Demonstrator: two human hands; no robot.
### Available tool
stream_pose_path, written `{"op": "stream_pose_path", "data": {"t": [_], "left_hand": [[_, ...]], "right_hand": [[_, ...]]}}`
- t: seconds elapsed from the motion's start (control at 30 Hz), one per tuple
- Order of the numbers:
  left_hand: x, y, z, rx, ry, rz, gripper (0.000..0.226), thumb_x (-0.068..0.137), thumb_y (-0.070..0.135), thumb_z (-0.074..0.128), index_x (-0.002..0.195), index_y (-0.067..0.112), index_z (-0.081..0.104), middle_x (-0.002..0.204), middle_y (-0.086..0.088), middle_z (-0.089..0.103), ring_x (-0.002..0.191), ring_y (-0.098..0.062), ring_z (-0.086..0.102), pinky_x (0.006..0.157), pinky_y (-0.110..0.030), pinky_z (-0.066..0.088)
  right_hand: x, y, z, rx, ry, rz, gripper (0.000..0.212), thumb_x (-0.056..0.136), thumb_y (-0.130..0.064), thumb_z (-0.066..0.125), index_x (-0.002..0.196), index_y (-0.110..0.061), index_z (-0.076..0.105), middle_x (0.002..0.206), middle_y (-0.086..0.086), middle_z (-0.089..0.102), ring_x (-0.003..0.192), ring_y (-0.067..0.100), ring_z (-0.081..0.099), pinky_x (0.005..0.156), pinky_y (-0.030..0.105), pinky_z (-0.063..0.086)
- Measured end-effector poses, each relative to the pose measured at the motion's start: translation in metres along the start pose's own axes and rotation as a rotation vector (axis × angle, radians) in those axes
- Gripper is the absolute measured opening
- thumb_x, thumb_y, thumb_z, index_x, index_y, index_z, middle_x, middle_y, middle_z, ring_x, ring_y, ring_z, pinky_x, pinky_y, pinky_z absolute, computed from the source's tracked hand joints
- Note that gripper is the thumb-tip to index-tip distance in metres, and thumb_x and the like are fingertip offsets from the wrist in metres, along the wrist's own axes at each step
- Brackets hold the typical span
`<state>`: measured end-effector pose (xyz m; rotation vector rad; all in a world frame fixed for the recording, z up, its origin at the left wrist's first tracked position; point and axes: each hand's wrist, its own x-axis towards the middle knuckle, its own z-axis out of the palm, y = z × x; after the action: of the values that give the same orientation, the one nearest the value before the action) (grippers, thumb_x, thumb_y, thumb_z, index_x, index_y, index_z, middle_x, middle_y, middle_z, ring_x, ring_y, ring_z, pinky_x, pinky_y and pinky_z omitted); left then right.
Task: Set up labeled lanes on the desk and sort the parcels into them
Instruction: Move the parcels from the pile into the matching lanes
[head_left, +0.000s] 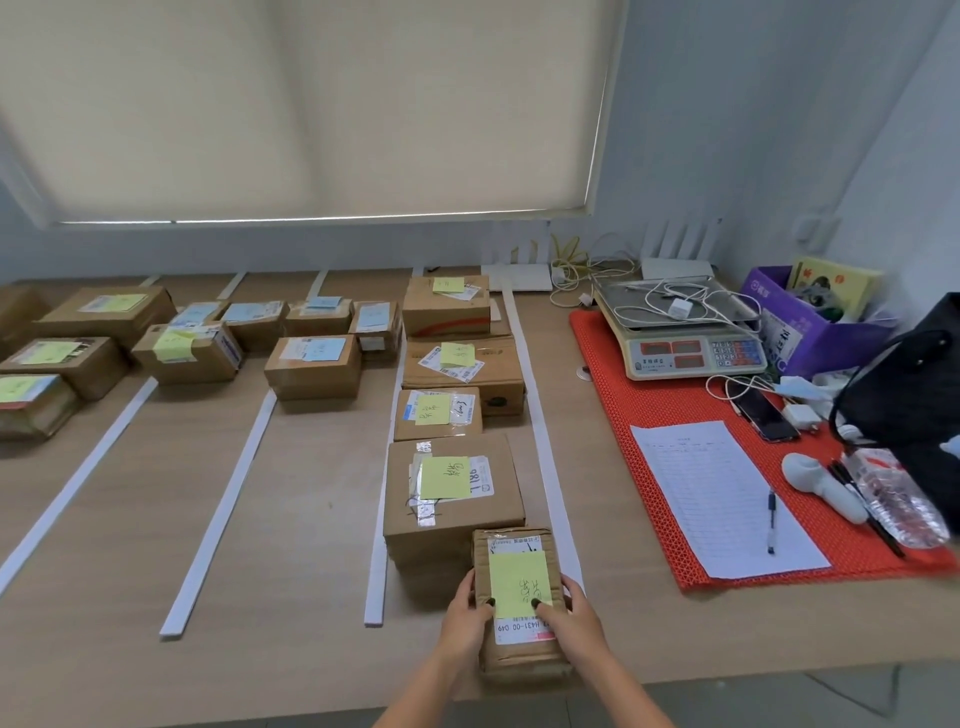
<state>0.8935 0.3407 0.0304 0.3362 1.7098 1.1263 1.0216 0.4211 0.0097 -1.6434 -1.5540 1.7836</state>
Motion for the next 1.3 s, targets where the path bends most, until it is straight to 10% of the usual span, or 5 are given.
{"op": "stream_pose_path", "data": {"t": [0.2, 0.3, 0.5, 0.63, 1.3], "left_hand": [[-0.005, 0.012, -0.002, 0.145, 0.074, 0.002, 0.051, 0.096, 0.011, 0.043, 0.145, 0.012, 0.028, 0.136, -0.011, 0.05, 0.113, -0.022, 0.055, 0.092, -0.032, 0.05], [-0.01, 0.023, -0.017, 0.163, 0.125, 0.012, 0.054, 0.095, 0.016, 0.044, 0.146, 0.012, 0.026, 0.142, -0.01, 0.043, 0.126, -0.025, 0.045, 0.1, -0.033, 0.039], [-0.01, 0.067, -0.064, 0.129, 0.2, 0.154, 0.043, 0.093, 0.01, 0.046, 0.136, 0.014, 0.041, 0.129, -0.005, 0.054, 0.096, -0.013, 0.05, 0.077, -0.021, 0.04], [-0.003, 0.105, -0.111, 0.124, 0.24, 0.227, 0.049, 0.094, 0.015, 0.051, 0.14, 0.015, 0.036, 0.14, -0.008, 0.046, 0.116, -0.023, 0.052, 0.077, -0.023, 0.046], [0.019, 0.168, -0.492, 0.156, 0.294, 0.345, 0.052, 0.095, 0.015, 0.048, 0.143, 0.023, 0.032, 0.146, -0.008, 0.037, 0.129, -0.025, 0.042, 0.101, -0.036, 0.039]], "right_hand": [[-0.007, -0.014, -0.005, -0.121, 0.037, -0.027, 0.061, 0.088, -0.013, 0.061, 0.141, -0.016, 0.032, 0.126, 0.005, 0.052, 0.084, 0.006, 0.059, 0.054, 0.011, 0.046], [-0.013, -0.034, -0.013, -0.17, 0.103, -0.075, 0.066, 0.087, -0.017, 0.063, 0.143, -0.018, 0.029, 0.143, 0.011, 0.04, 0.118, 0.023, 0.052, 0.078, 0.021, 0.047], [-0.017, -0.095, -0.001, -0.218, 0.112, -0.239, 0.062, 0.086, -0.014, 0.062, 0.141, -0.018, 0.033, 0.142, 0.012, 0.042, 0.106, 0.021, 0.053, 0.08, 0.024, 0.046], [-0.017, -0.143, 0.037, -0.238, 0.095, -0.343, 0.062, 0.086, -0.011, 0.063, 0.14, -0.017, 0.034, 0.14, 0.012, 0.045, 0.114, 0.022, 0.05, 0.081, 0.025, 0.043], [-0.034, -0.293, 0.467, -0.114, -0.166, -0.356, 0.064, 0.084, -0.014, 0.063, 0.14, -0.022, 0.033, 0.142, 0.009, 0.038, 0.118, 0.02, 0.044, 0.091, 0.03, 0.042]]}}
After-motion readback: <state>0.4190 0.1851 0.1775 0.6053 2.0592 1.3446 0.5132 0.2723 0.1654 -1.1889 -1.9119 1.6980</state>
